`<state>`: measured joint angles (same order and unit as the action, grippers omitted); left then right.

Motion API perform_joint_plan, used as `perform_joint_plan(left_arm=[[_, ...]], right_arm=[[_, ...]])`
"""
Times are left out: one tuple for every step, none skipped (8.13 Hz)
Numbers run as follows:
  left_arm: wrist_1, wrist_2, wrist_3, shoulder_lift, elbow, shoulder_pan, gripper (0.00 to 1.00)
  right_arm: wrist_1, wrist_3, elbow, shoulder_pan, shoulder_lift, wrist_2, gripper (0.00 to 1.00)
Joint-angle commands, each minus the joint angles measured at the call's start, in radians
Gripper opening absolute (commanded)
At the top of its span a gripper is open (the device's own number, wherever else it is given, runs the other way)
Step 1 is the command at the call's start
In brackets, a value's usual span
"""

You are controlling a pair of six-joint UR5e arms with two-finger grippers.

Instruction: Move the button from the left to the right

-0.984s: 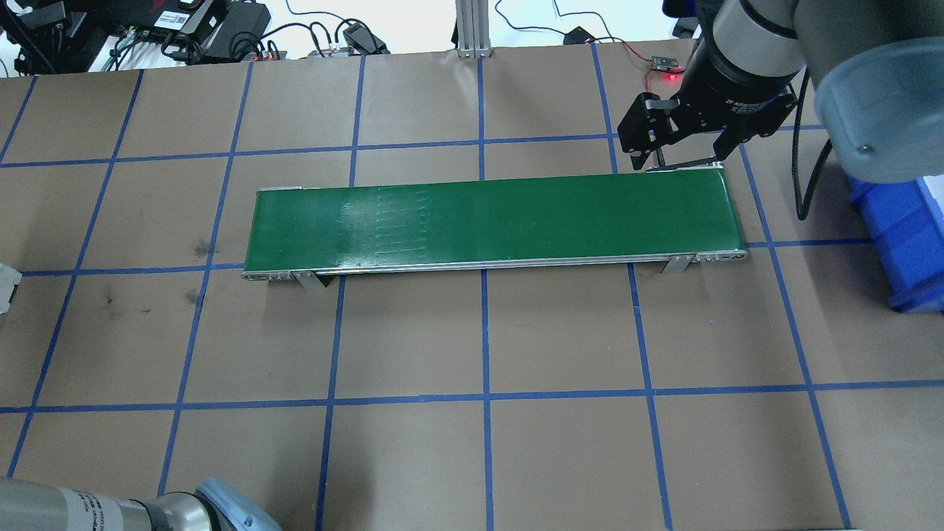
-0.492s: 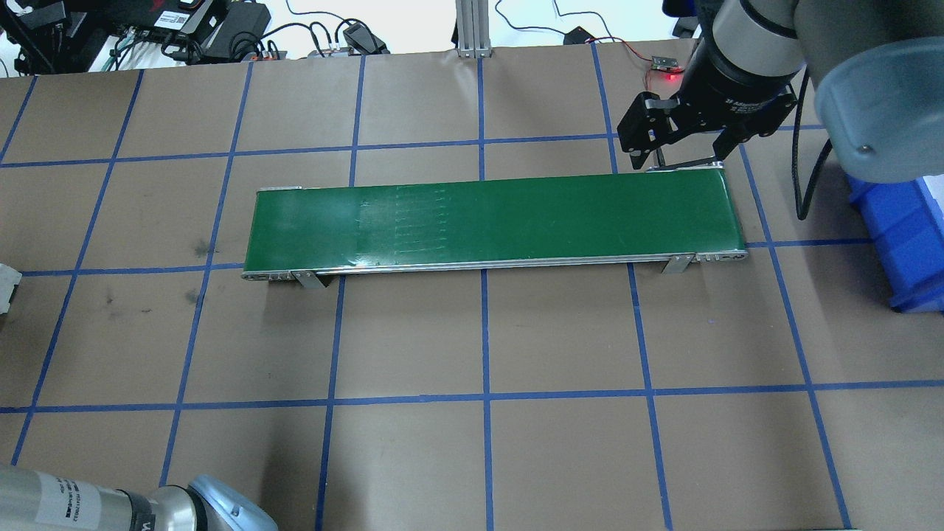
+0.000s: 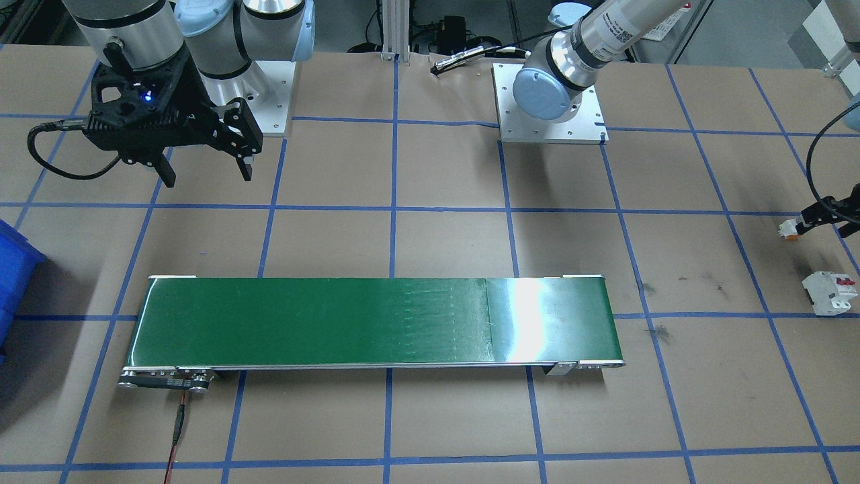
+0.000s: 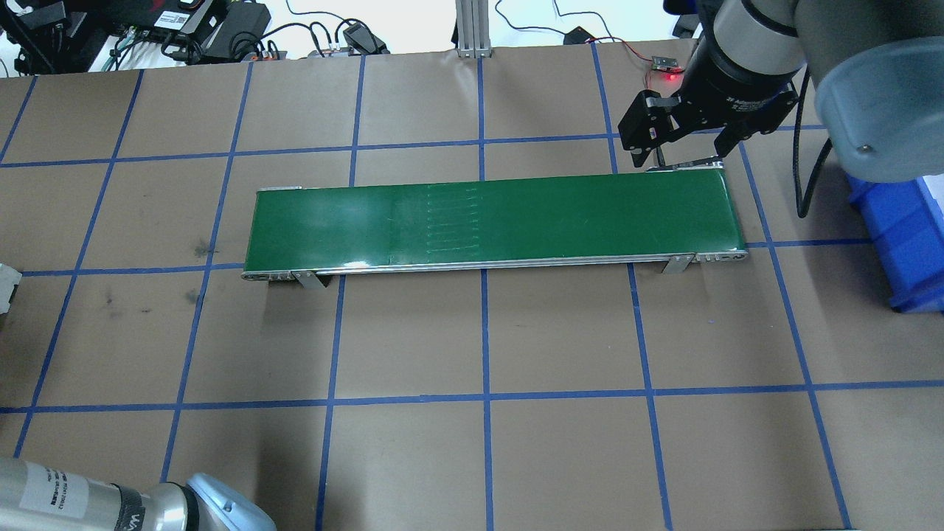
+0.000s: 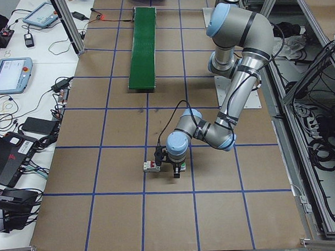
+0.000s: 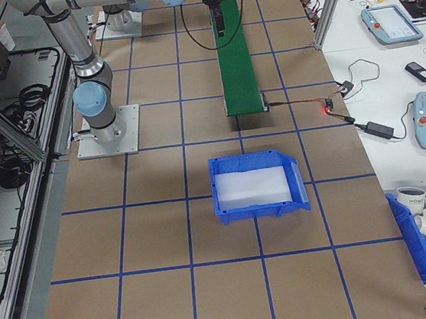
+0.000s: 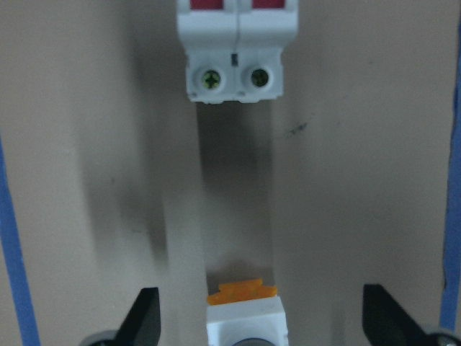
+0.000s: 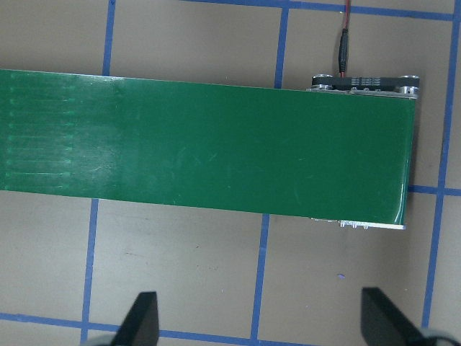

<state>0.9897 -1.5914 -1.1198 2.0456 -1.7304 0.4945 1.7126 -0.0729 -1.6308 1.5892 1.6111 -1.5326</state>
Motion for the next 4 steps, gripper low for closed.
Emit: perform_joint_plan(left_arm=[[-0.037,-0.008,-0.003,0.028,-0.023,-0.004,1.0],[-0.046,-0.031,-0.02,0.034,-0.024,-0.016,0.98],[-0.046,-0.038,-0.038,0.036,-0.024,-0.027,0.92],[-0.046,-0.039,-0.037,0.028,-0.024,-0.027,0.78]], right_arm=[[0.002,-0.001,0.0,0.0,0.0,-0.001,1.0],[-0.001,-0.001,-0.001,0.0,0.0,-0.001,1.0],[-0.001,-0.002,0.0,0.0,0.0,-0.001,1.0],[-0.001,-0.002,0.0,0.0,0.0,-0.001,1.0]])
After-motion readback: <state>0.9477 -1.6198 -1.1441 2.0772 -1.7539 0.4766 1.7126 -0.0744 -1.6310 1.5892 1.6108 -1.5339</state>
